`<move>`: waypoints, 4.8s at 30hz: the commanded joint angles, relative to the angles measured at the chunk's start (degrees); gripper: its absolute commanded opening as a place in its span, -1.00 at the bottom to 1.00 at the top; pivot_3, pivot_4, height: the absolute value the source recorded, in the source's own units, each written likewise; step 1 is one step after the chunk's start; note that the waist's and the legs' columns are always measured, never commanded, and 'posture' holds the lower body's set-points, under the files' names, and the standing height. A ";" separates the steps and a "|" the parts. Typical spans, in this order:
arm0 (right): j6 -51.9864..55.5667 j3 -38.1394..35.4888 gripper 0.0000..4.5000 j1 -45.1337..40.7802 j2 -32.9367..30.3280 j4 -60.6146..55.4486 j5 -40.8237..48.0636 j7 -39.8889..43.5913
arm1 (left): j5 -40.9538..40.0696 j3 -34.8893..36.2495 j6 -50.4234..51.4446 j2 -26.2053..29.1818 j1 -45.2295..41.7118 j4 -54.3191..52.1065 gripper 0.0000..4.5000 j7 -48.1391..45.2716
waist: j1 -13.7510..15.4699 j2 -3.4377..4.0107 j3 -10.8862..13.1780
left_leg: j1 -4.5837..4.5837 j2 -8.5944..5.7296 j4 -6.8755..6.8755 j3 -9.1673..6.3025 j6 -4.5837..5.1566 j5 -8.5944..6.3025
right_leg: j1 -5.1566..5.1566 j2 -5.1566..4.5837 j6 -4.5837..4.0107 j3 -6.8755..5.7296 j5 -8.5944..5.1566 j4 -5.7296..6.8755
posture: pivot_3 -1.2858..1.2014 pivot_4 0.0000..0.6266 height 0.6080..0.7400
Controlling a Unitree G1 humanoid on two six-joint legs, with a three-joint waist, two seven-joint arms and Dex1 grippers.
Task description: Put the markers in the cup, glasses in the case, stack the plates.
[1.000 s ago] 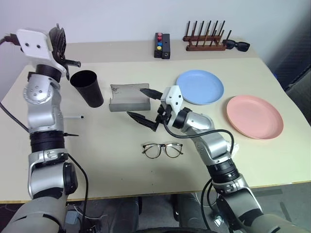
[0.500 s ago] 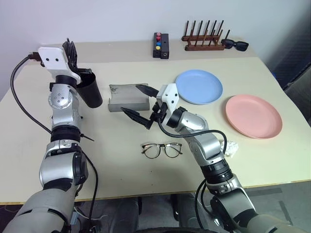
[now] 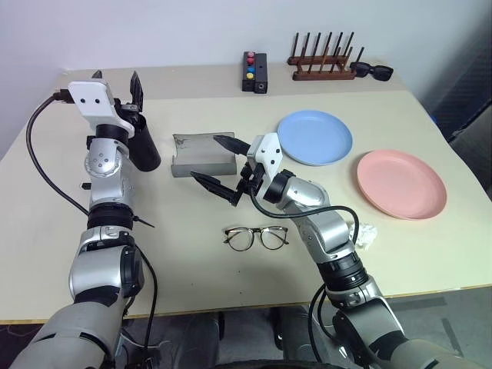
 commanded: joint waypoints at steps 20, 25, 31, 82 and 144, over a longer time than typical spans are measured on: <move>-0.51 1.03 1.00 0.29 1.13 -1.39 1.63 0.58 | -6.43 16.91 48.50 4.99 16.50 -38.30 0.96 29.08 | -0.95 -0.05 -0.03 | 0.05 -0.01 -0.03 -0.10 -0.01 0.01 | 0.00 -0.01 0.00 0.00 0.00 0.16 | 0.03 -0.52 0.98; -0.64 1.30 1.00 -0.02 1.45 -0.86 1.88 1.15 | -8.15 17.46 65.72 -1.07 16.91 -47.18 0.96 36.33 | -0.10 -0.13 -0.06 | 0.04 -0.01 0.02 -0.12 -0.08 0.04 | 0.03 0.01 0.00 -0.01 0.00 0.12 | 0.03 -0.52 0.98; -0.68 1.37 1.00 -0.18 1.88 -0.55 1.79 1.39 | -6.23 20.14 79.10 -7.04 13.13 -46.90 0.96 46.26 | -0.03 -0.14 -0.07 | 0.05 -0.01 0.01 -0.12 -0.10 0.05 | 0.03 0.01 0.00 -0.01 0.00 0.12 | 0.03 -0.52 0.98; -0.93 -1.46 1.00 -2.15 3.41 0.67 3.65 -0.74 | -5.58 3.59 20.56 0.55 -1.15 -21.14 -0.99 1.69 | -0.44 -0.14 -0.06 | 0.01 -0.01 -0.15 -0.07 -0.27 0.15 | -0.03 0.01 -0.04 -0.01 0.02 -0.04 | 0.03 -0.52 0.98; -0.48 -3.71 1.00 -2.44 -0.84 0.52 3.53 -0.48 | -17.20 -0.45 29.84 5.12 11.16 -35.76 0.39 -17.21 | -1.48 -0.11 -0.04 | 0.00 0.00 -0.16 -0.10 -0.27 0.15 | -0.03 0.01 -0.03 0.00 0.02 -0.01 | 0.03 -0.52 0.98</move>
